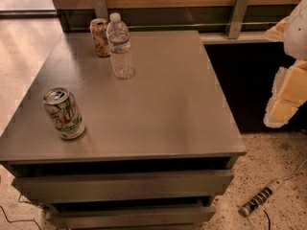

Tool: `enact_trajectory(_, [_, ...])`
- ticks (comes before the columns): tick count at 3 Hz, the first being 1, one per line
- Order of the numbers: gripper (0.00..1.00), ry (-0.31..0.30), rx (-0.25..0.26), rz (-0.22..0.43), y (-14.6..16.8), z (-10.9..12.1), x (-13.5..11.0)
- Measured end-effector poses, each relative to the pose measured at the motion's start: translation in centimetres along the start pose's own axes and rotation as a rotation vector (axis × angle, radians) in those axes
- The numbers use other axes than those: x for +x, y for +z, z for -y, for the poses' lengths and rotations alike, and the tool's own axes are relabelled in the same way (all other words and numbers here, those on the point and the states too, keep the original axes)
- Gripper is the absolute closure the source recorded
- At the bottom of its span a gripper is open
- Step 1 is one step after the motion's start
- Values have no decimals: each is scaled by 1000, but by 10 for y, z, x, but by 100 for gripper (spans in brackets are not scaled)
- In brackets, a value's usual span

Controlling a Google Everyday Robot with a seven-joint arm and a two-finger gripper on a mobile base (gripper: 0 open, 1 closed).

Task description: Knock 7up can over

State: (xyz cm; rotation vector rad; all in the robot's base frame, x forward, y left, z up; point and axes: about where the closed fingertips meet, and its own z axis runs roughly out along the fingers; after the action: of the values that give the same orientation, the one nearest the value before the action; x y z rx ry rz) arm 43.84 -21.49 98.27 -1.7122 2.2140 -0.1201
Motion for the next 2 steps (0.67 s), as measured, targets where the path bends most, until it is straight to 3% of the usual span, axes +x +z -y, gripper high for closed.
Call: enact_trajectory(2, [0, 10, -7, 36, 2, 1, -3])
